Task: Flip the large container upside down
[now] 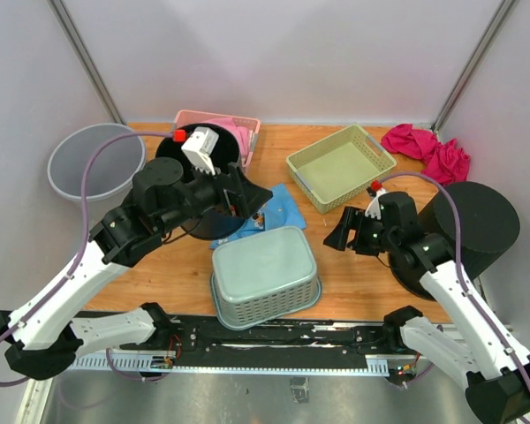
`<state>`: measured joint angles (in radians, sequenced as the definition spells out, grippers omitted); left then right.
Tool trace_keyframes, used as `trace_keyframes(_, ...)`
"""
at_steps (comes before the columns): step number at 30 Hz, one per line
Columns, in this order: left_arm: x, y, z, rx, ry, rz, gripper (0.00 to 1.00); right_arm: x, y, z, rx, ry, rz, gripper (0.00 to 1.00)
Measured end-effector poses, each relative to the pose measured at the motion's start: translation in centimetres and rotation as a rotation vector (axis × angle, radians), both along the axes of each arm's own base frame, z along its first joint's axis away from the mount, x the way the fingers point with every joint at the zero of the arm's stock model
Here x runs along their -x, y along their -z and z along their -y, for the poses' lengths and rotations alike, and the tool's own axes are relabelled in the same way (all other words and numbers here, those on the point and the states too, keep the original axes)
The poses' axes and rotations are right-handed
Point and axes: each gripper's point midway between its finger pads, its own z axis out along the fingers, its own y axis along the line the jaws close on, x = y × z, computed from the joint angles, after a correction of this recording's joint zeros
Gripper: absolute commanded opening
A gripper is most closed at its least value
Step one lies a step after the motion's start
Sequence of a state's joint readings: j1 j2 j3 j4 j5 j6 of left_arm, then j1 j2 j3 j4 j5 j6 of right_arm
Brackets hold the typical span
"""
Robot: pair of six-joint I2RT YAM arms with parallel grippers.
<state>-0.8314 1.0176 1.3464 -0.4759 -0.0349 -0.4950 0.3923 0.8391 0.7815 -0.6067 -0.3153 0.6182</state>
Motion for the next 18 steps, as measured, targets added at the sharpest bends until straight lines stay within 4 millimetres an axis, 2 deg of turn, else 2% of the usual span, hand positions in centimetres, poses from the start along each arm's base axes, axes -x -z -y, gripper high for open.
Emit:
trace_keyframes(2,0.6,1.5,-0.7,-0.026,-0.006,-0.041,0.99,-0.5,-1.3,0.4,0.025,-0.003,0.043,0.77)
trace_keyframes(5,1.8,4.8,-2.0,-0.087,-0.021,-0.136,0.99,-1.0,-2.9,1.1,0.071,-0.002,0.100,0.78)
trace_keyframes(11,4.6,12.6,-5.1,-0.204,-0.084,-0.370,0.99,-2.0,-5.8,2.9,0.164,0.024,0.213,0.80)
trace_keyframes(16,6.5,18.6,-6.3,-0.292,-0.132,-0.551,0.99,-2.8,-6.9,3.8,0.226,0.035,0.252,0.80)
trace_keyframes(18,6.9,19.8,-6.4,-0.317,-0.149,-0.588,0.99,-3.2,-6.8,3.9,0.248,0.031,0.253,0.80)
